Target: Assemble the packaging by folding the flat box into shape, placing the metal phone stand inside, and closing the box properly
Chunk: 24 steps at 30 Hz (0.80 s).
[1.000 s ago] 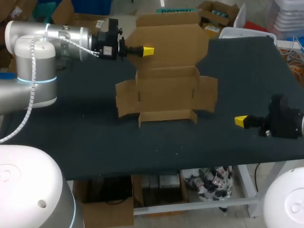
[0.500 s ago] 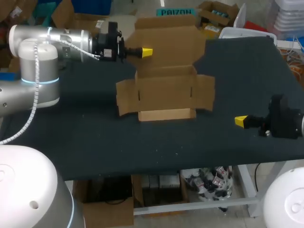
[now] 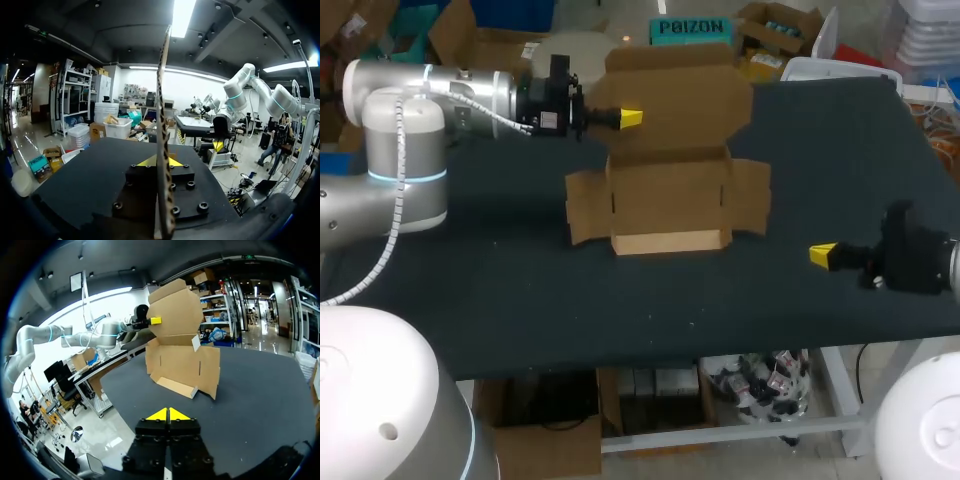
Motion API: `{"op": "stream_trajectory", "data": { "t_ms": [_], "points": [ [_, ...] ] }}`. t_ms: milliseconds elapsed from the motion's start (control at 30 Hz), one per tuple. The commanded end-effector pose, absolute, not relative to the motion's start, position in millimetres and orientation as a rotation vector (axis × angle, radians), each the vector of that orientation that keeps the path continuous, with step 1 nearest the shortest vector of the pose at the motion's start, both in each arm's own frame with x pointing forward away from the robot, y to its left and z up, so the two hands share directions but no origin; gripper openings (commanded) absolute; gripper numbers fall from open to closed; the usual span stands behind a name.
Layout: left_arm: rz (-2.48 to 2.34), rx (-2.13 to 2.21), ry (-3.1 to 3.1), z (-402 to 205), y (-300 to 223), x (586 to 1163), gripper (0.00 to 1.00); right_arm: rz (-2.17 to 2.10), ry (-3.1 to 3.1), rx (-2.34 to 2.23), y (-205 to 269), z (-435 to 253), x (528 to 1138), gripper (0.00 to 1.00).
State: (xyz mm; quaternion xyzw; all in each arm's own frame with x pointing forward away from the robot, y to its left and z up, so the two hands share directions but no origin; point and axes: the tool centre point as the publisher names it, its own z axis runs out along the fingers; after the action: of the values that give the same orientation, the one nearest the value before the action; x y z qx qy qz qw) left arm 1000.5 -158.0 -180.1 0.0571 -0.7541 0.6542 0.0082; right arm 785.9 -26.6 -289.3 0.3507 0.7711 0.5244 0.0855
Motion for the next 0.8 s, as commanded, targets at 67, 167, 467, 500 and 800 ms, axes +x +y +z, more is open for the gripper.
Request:
{"op": "stream_trajectory", "data": {
  "t_ms": [67, 167, 467, 500, 800],
  "points": [
    [2.044, 0.173, -2.352, -183, -158, 1001, 0.0, 1.513, 2.278, 1.046, 4, -300, 791, 0.0],
    [2.044, 0.173, -2.352, -183, -158, 1001, 0.0, 1.477, 2.293, 1.053, 18, -308, 800, 0.0],
    [2.044, 0.173, -2.352, -183, -158, 1001, 0.0, 1.466, 2.304, 1.063, 25, -311, 806, 0.0],
    [2.044, 0.173, -2.352, -183, -158, 1001, 0.0, 1.466, 2.304, 1.063, 25, -311, 806, 0.0],
    [2.044, 0.173, -2.352, -183, -158, 1001, 0.0, 1.481, 2.261, 1.058, 36, -315, 816, 0.0]
  ]
}}
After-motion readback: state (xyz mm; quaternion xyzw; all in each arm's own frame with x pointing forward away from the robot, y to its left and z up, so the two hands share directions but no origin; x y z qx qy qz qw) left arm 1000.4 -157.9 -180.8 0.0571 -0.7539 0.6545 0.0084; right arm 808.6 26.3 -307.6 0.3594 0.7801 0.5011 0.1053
